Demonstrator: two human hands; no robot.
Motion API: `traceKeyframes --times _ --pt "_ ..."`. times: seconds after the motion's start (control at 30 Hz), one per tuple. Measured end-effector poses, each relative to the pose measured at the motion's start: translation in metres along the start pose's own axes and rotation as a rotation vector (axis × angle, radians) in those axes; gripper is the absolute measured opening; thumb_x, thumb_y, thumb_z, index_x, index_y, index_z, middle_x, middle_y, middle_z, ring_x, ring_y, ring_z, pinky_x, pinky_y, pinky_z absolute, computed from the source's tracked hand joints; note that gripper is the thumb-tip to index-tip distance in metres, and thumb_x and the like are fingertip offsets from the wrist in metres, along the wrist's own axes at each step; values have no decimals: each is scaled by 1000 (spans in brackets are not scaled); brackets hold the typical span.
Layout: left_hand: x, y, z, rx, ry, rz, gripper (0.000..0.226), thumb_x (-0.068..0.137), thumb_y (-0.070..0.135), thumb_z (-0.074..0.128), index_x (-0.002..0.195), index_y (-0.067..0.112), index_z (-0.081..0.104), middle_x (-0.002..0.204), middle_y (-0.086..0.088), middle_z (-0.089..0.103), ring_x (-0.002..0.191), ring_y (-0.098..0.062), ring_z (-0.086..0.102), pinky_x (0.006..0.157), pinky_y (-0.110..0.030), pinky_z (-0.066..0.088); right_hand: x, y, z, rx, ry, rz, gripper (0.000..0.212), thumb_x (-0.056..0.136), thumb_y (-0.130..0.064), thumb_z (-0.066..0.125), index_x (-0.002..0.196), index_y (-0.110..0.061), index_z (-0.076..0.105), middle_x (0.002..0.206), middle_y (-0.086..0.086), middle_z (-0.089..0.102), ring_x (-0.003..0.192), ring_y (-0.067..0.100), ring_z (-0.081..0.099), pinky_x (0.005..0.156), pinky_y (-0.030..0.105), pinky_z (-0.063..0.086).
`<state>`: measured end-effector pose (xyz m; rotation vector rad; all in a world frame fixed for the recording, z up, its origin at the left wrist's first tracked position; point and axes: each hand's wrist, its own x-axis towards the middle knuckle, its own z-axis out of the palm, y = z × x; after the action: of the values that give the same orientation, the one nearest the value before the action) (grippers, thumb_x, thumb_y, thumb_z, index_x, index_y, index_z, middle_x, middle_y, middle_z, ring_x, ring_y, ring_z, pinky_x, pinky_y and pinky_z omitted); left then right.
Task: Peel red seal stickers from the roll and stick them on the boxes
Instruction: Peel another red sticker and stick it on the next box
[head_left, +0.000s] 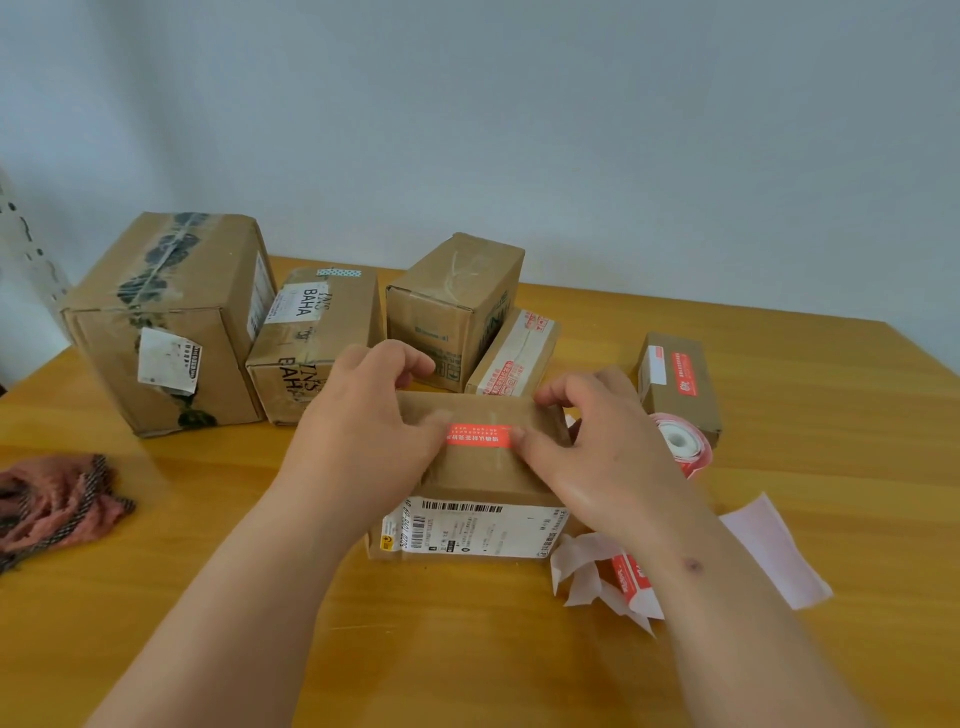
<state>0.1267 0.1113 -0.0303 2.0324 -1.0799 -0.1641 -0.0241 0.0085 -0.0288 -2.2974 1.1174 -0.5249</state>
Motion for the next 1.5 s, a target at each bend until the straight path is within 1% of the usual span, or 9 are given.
traceKeyframes --times 0.13,0.37,0.5,0.67,0.77,0.93,1.2,1.33,1.5 --pt "-6 -5 -2 -77 62 -54 41 87 10 62 119 32 53 122 8 44 80 -6 50 61 -13 37 -1 2 -3 31 15 38 25 94 -33 53 120 -34 50 124 -12 42 89 2 52 63 13 39" --pt "-18 -11 0 -27 -44 -195 49 94 45 50 138 25 46 124 6 56 91 -8 54 55 -15 39 -10 -1 -6 45 -122 91 36 97 -47 42 130 -32 44 103 -18 50 80 -2 49 59 13 36" --pt "-21 -3 -15 -249 28 -233 17 95 41 52 99 26 60 90 7 64 83 -12 61 60 -27 51 -15 -3 -19 221 -45 138 19 95 -48 45 98 -30 51 96 -18 57 87 -2 53 65 19 43" --pt "-27 4 -22 -301 131 -245 34 90 45 58 78 14 61 82 -8 67 82 -30 64 76 -54 57 -24 -4 -27 340 19 141 37 92 -53 46 87 -18 58 95 1 66 90 17 62 80 40 53" --pt "-33 0 -17 -279 117 -265 21 84 30 71 101 24 60 104 1 63 88 -22 63 79 -48 57 -29 -2 -24 303 84 153 24 92 -43 55 109 -28 53 107 -6 56 86 1 54 65 21 44" --pt "-50 -13 -5 -419 -207 -346 82 79 -7 70 144 33 39 118 12 58 83 -22 66 91 -46 53 -35 7 -19 389 16 162 74 84 0 61 145 -31 33 127 -15 48 95 1 55 64 18 48" --pt "-52 -9 -8 -623 11 -475 40 93 -2 44 103 32 60 105 15 56 102 -16 60 93 -51 50 -45 9 -20 463 -115 225 48 80 5 45 109 -31 60 107 -13 66 105 13 61 96 42 49" --pt "-57 -4 -5 -597 36 -477 9 100 28 46 97 28 55 99 7 58 96 -16 59 91 -49 50 -50 6 -22 415 -132 209 31 91 -10 46 110 -33 55 105 -17 61 105 9 57 94 35 47" --pt "-58 -6 -3 -477 49 -387 14 94 38 57 103 27 55 103 5 62 100 -19 59 88 -45 52 -52 4 -25 368 -116 156 14 97 -33 49 110 -34 49 101 -18 59 100 6 58 77 23 46"
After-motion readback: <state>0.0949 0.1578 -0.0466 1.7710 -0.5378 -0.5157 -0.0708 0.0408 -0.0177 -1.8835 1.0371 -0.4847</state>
